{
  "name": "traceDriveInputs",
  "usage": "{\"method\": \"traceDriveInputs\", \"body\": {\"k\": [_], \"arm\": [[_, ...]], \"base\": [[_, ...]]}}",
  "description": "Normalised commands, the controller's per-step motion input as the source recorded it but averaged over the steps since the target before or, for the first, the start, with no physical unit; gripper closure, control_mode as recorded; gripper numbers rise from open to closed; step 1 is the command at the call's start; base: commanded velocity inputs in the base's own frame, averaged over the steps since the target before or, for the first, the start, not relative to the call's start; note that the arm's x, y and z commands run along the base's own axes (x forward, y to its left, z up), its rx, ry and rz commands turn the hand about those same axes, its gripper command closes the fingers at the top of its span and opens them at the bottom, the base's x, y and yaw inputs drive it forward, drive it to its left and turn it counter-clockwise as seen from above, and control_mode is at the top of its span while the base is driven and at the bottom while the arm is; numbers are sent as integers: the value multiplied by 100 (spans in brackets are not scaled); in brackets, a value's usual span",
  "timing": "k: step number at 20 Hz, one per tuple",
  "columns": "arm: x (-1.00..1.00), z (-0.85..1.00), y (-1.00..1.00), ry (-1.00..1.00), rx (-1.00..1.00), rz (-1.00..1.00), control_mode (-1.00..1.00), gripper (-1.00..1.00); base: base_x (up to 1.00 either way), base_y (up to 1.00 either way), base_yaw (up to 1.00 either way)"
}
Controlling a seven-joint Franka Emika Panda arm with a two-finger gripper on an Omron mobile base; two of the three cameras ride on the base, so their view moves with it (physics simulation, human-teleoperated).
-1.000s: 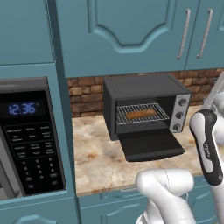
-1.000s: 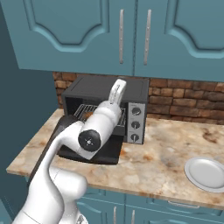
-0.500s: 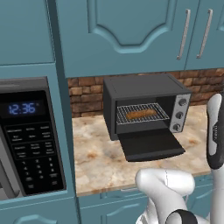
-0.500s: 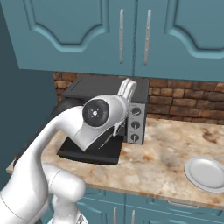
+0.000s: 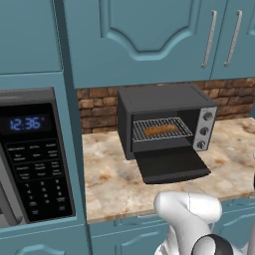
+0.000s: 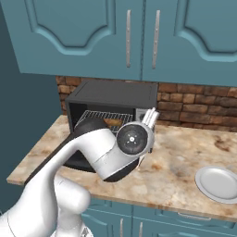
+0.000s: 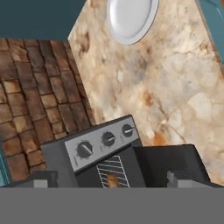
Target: Pull the toaster oven rack outwards. Pick up the baguette from the plate and place it on the toaster oven rack. Close the toaster oven door fully and set the temperature to the lowest setting.
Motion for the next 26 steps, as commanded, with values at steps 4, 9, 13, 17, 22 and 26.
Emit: {"method": "traceDriveInputs", "body": {"k": [4,9,13,17,22,26], "arm": [[0,-64,0,0,0,5,-100,-100],[0,-31,0,7,5,4,-100,-100],[2,-17,0,24,11,5,-100,-100],[2,-19,-1,31,14,2,-100,-100],[0,-31,-15,17,19,3,-100,-100],[0,-48,-9,3,19,6,-100,-100]], "base": [[0,0,0],[0,0,0],[0,0,0],[0,0,0],[0,0,0],[0,0,0]]}}
